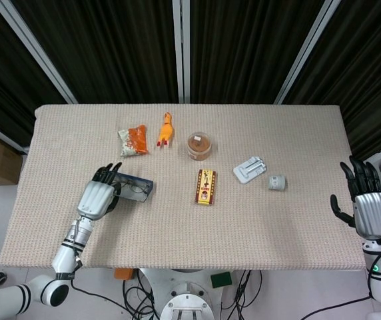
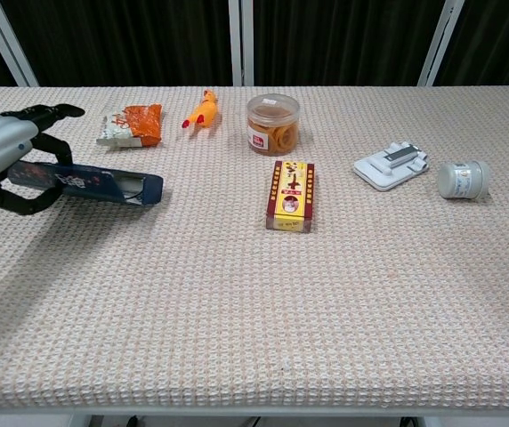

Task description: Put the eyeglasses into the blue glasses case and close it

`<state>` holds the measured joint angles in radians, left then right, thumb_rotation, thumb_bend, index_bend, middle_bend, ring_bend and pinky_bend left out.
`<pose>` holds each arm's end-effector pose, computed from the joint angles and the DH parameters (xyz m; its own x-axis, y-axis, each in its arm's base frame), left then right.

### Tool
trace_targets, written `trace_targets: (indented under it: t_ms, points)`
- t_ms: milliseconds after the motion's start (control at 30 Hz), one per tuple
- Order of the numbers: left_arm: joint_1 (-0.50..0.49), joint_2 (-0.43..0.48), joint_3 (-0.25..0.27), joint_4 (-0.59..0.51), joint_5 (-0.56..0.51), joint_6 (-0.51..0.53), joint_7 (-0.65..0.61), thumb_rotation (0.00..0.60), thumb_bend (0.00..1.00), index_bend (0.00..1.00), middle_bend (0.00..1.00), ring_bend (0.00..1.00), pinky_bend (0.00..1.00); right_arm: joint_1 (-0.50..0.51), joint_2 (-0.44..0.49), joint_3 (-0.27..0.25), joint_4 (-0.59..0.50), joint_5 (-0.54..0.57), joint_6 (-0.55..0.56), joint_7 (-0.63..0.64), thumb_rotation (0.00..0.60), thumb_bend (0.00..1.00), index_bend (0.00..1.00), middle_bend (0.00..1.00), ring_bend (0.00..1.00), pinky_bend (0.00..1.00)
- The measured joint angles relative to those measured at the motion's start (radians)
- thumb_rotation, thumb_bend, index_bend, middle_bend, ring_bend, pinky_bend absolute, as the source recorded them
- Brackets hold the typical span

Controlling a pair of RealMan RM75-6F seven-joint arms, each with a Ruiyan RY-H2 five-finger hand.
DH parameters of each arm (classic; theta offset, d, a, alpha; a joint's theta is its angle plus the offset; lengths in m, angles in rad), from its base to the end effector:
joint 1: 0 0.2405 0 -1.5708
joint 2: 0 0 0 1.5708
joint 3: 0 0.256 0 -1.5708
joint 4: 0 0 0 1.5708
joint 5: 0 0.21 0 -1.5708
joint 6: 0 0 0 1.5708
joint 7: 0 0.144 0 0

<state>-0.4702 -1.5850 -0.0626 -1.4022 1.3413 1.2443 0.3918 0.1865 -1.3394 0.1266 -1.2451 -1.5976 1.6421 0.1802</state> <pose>-0.2237 0.2797 -0.0027 0.5347 0.0917 0.8401 0.8233 -0.2806 -0.4934 -0.3101 -0.2279 0.1468 0.3201 0.2532 0.9129 -0.9082 -0.1922 0.3717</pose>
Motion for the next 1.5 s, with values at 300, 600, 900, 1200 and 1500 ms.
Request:
trace_targets:
  t_ms: [300, 600, 900, 1200, 1500]
  points:
    - [-0.06, 0.007, -0.058, -0.022, -0.107, -0.117, 0.095, 0.6, 0.43, 0.71, 0.0, 0.0, 0.13, -0.006, 0.006, 0.002, 0.005, 0.009, 0.002, 0.004, 0.584, 0.49, 0.0, 0.0, 0.0, 0.0]
    - [-0.108, -0.024, -0.094, 0.034, -0.153, -0.159, 0.126, 0.6, 0.42, 0.51, 0.0, 0.0, 0.13, -0.004, -0.003, 0.002, 0.027, 0.02, -0.015, 0.02, 0.583, 0.49, 0.0, 0.0, 0.0, 0.0]
    - [-0.135, -0.068, -0.109, 0.105, -0.158, -0.162, 0.116, 0.6, 0.42, 0.0, 0.0, 0.0, 0.13, -0.004, -0.005, 0.007, 0.035, 0.025, -0.014, 0.025, 0.584, 0.49, 0.0, 0.0, 0.0, 0.0]
    - [-0.15, -0.118, -0.113, 0.19, -0.127, -0.144, 0.058, 0.6, 0.38, 0.0, 0.0, 0.0, 0.13, -0.003, 0.001, 0.011, 0.031, 0.027, -0.012, 0.023, 0.583, 0.49, 0.0, 0.0, 0.0, 0.0]
    - [-0.135, -0.094, -0.109, 0.152, -0.12, -0.111, 0.063, 0.6, 0.21, 0.0, 0.0, 0.0, 0.13, -0.008, 0.007, 0.011, 0.02, 0.023, 0.002, 0.021, 0.584, 0.49, 0.0, 0.0, 0.0, 0.0]
